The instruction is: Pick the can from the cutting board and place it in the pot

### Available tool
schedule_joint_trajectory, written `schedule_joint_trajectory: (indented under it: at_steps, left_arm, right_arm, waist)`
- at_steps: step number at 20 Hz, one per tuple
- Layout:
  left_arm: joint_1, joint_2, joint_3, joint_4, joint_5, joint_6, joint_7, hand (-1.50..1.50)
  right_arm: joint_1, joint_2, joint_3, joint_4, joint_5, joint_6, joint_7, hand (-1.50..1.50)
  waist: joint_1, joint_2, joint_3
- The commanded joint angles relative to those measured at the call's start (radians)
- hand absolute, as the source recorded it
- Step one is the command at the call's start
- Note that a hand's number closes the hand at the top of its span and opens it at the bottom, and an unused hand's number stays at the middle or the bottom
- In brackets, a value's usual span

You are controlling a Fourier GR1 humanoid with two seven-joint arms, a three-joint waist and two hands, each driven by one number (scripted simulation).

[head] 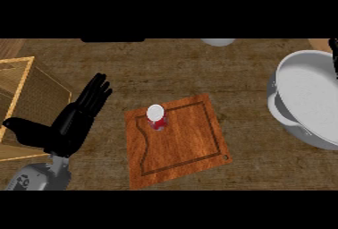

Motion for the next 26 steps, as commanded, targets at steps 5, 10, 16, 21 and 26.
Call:
schedule_joint_trajectory:
  at_steps: [5, 10, 16, 21, 26]
  left_arm:
    - [-0.097, 0.009, 0.071, 0.026, -0.094, 0.083, -0.077, 0.0]
    - [-0.138, 0.003, 0.132, 0.114, -0.123, 0.141, -0.098, 0.0]
    - [-0.142, 0.015, 0.184, 0.136, -0.094, 0.124, -0.088, 0.0]
    - [-0.123, -0.014, 0.188, 0.171, -0.13, 0.147, -0.124, 0.0]
    - [-0.137, 0.014, 0.209, 0.164, -0.13, 0.127, -0.109, 0.0]
  right_arm:
    - [-0.215, 0.067, 0.158, 0.125, -0.237, 0.34, 0.024, 1.5]
    - [-0.307, 0.028, 0.235, 0.458, 0.07, 0.33, -0.174, -1.5]
    - [-0.432, 0.04, 0.307, 0.625, 0.199, 0.438, -0.478, -1.5]
    - [-0.526, 0.058, 0.383, 0.687, 0.355, 0.424, -0.421, -1.5]
    - [-0.577, 0.034, 0.485, 0.597, 0.449, 0.527, -0.252, -1.5]
  waist:
    - [0.146, 0.004, -0.009]
    - [0.086, -0.002, -0.01]
    - [0.052, -0.018, -0.011]
    - [0.028, -0.027, -0.013]
    - [0.013, -0.033, -0.014]
